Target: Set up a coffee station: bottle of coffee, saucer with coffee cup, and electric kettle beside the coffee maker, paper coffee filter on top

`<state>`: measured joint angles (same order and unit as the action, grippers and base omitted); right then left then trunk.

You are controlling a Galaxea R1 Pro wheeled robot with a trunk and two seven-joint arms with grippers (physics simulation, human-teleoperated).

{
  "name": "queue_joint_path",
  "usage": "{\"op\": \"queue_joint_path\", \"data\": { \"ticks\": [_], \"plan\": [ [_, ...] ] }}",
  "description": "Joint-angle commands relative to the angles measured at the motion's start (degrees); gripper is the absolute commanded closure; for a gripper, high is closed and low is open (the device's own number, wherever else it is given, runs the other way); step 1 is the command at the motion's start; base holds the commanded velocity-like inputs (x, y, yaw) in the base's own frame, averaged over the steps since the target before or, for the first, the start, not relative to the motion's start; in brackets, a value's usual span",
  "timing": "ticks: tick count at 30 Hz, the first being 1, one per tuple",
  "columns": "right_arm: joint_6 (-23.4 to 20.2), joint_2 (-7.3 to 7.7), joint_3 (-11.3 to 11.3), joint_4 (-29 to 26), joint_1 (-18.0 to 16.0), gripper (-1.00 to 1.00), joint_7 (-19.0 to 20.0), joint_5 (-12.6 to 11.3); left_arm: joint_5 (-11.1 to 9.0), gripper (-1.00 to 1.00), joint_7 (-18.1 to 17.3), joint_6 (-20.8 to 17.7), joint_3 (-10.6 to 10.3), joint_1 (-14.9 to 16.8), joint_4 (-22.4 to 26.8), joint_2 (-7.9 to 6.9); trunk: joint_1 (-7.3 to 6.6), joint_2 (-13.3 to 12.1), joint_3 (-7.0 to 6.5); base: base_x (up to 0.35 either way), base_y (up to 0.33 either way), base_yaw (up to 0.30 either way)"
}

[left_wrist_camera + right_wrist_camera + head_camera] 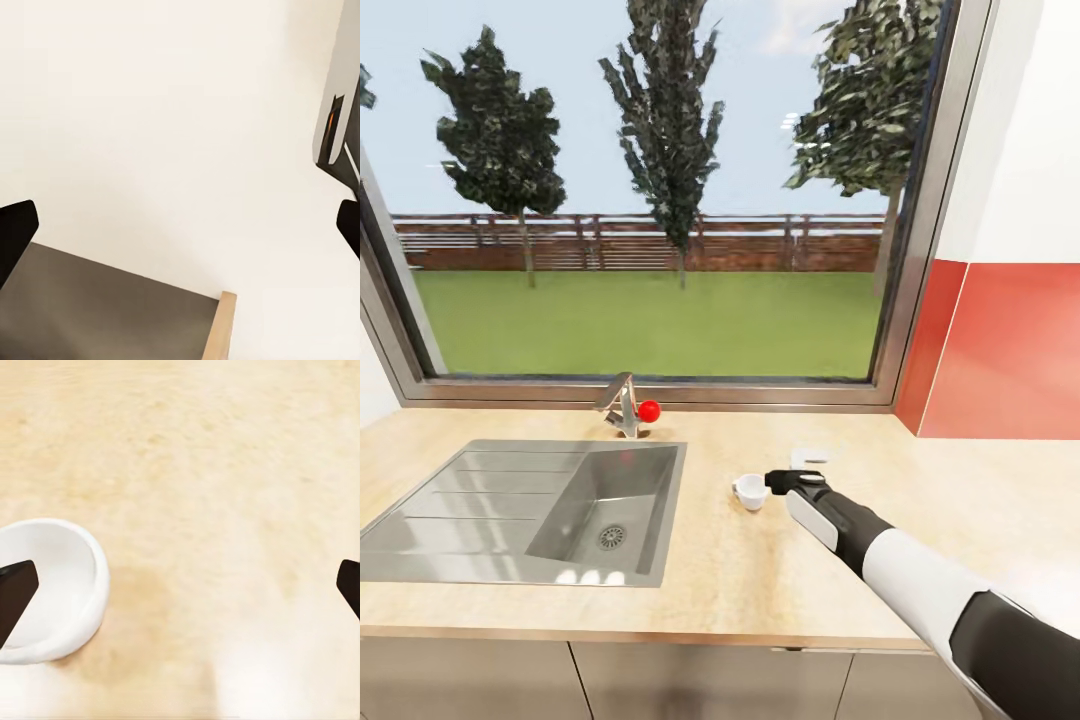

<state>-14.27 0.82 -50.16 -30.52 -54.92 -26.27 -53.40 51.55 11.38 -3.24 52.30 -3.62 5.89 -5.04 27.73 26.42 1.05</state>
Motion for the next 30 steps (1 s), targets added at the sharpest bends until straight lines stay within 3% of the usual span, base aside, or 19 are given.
{"op": "queue_joint_path", "data": {
  "ticks": [1, 23, 30],
  "plan": [
    [-0.23, 0.07, -0.42, -0.15, 0.04, -1.00, -0.42, -0.28, 0.49, -1.00, 0.05, -0.17, 0.26, 0.02, 0.09, 0.03, 0.03, 0.11, 0.11, 0.000, 0.000, 0.000],
    [-0.14, 0.06, -0.37, -0.06, 1.73, -1.00, -0.36, -0.30, 0.48, -1.00, 0.07, 0.09, 0.26, 0.03, 0.09, 0.03, 0.03, 0.11, 0.11, 0.000, 0.000, 0.000],
    [-0.14, 0.11, -0.37, -0.06, 1.83, -1.00, -0.36, -0.28, 0.48, -1.00, 0.11, 0.16, 0.26, 0.03, 0.09, 0.03, 0.03, 0.11, 0.11, 0.119, 0.068, 0.000]
  ]
}}
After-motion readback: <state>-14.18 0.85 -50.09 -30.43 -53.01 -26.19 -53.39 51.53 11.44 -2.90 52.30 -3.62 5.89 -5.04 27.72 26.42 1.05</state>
